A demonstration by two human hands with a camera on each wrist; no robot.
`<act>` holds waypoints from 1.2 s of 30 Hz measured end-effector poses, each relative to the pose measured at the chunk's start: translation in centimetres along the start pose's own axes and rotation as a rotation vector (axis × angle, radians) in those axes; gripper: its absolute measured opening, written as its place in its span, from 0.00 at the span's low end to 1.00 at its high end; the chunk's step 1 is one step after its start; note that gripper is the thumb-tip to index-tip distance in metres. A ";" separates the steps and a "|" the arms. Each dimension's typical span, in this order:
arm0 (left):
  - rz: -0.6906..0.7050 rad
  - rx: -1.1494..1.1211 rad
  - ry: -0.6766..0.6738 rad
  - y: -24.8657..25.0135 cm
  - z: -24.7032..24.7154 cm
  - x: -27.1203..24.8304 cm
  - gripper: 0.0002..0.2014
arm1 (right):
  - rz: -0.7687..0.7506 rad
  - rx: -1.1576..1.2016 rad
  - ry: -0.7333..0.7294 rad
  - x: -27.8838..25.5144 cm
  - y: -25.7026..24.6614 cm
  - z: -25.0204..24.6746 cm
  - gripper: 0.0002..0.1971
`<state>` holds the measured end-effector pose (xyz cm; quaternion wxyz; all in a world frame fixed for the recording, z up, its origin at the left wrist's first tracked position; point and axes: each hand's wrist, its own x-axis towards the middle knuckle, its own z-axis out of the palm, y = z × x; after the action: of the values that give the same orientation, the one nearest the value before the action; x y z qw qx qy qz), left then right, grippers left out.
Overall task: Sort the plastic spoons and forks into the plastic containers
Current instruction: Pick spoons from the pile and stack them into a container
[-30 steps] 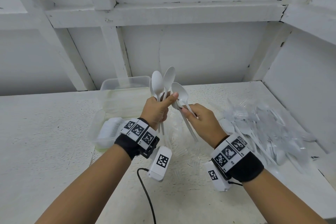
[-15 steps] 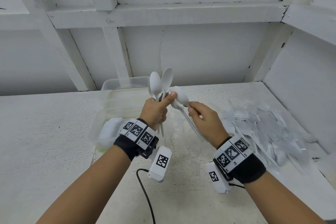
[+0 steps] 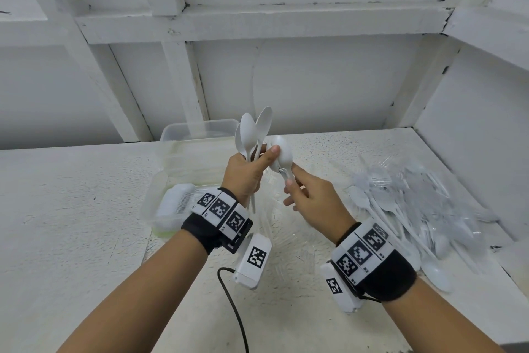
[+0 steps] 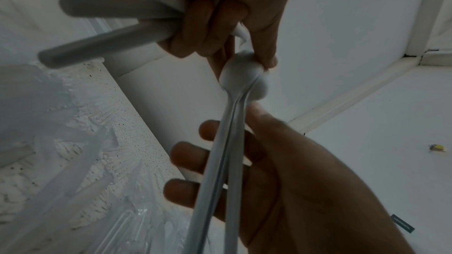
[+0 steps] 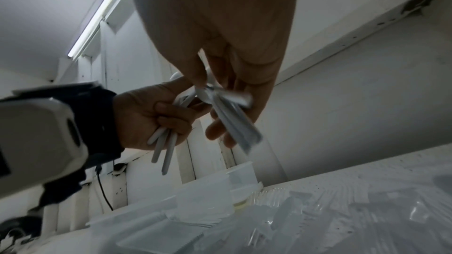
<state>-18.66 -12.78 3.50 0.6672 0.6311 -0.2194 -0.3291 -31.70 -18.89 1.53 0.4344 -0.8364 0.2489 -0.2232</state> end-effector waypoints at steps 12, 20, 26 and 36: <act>-0.019 -0.013 -0.021 0.1 -0.3 -0.4 0.08 | -0.091 -0.373 0.051 0.0 -0.1 0.1 0.22; -0.001 0.031 -0.020 0.4 -0.7 -0.2 0.10 | 0.031 -0.025 -0.023 0.1 0.1 -0.2 0.20; 0.012 0.038 -0.046 0.7 -0.7 0.0 0.08 | 0.170 0.249 -0.054 0.4 -0.3 -0.5 0.10; -0.006 0.079 -0.033 0.5 -0.9 0.2 0.10 | 0.241 0.339 -0.154 0.6 -0.4 -1.0 0.12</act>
<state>-17.86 -12.31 3.88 0.6370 0.6523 -0.2413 -0.3325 -31.74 -19.72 2.47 0.6099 -0.7303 0.2722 -0.1438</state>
